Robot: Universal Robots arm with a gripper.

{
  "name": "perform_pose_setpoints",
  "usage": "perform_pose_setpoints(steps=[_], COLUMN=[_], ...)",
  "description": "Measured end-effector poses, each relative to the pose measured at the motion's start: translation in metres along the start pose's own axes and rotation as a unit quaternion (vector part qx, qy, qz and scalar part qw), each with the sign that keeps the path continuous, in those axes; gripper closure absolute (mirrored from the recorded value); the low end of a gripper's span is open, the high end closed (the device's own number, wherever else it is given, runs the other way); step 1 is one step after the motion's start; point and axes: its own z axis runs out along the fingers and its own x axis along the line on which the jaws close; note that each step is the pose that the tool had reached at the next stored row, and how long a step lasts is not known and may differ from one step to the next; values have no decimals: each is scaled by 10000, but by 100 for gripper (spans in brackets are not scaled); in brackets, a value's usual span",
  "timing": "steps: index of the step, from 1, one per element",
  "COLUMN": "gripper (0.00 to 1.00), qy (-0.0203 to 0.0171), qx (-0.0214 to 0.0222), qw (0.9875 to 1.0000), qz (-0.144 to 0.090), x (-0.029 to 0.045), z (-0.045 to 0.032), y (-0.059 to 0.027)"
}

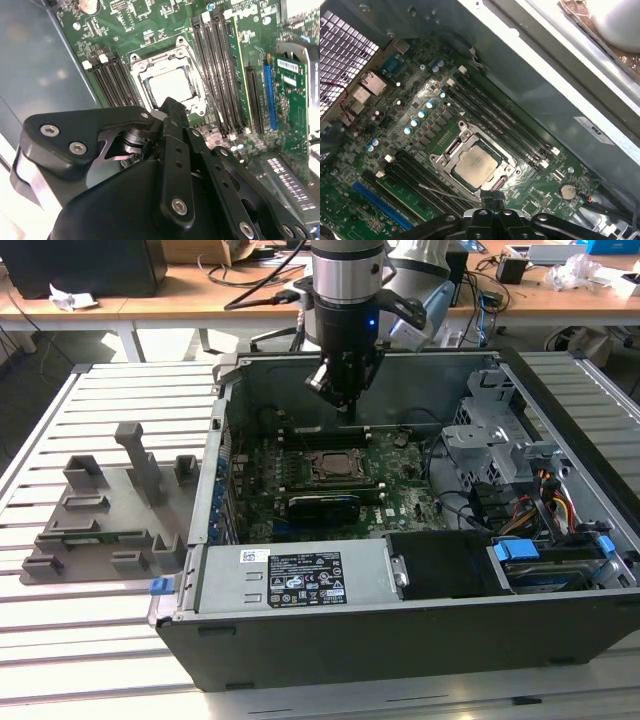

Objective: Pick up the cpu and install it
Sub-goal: 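Install the first cpu locking lever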

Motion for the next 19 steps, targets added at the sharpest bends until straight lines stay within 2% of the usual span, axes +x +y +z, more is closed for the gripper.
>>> perform_pose_setpoints(steps=[3, 11, 16, 18, 19], gripper=[89, 89, 89, 89, 89], qy=[-4, 1, 21, 27, 32], qx=[-4, 0, 20, 26, 32], qw=[10000, 10000, 9985, 9976, 9965], qz=[-27, 92, 556, 696, 840], x=[0, 0, 0, 0, 0], z=[0, 0, 2, 2, 3], y=[0, 0, 0, 0, 0])
